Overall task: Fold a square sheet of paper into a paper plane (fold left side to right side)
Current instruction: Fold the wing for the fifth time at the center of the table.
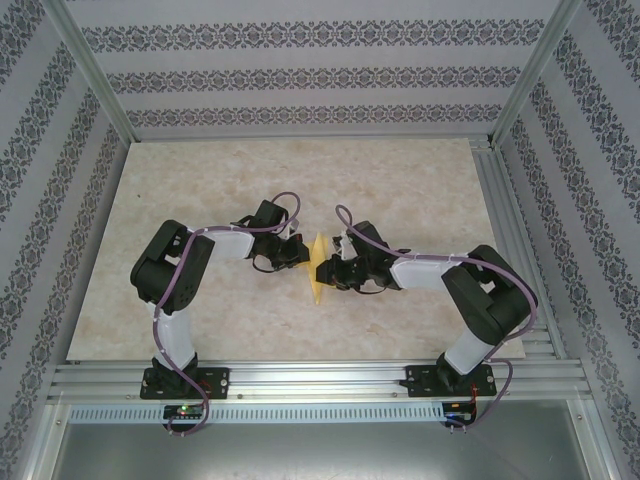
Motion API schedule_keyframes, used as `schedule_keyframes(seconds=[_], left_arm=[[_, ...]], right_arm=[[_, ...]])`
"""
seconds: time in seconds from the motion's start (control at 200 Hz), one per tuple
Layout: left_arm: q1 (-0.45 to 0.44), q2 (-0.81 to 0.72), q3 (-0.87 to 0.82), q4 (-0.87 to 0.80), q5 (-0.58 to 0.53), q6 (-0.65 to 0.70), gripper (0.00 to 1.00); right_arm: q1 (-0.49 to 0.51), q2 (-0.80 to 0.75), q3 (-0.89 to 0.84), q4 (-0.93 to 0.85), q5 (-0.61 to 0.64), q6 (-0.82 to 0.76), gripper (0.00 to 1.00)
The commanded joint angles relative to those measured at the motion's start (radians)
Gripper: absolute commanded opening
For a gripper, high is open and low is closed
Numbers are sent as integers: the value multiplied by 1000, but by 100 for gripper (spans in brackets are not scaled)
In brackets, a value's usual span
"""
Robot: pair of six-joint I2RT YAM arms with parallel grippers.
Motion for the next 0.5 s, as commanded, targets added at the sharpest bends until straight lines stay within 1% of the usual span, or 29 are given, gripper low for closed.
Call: schedule_keyframes(seconds=[0.0, 0.5], left_arm=[[-18, 44, -18, -99, -68, 13, 0], [-19, 44, -26, -84, -63, 6, 0]], right_arm=[[12, 26, 26, 41, -9, 9, 23], [28, 82, 53, 64, -3, 14, 22]])
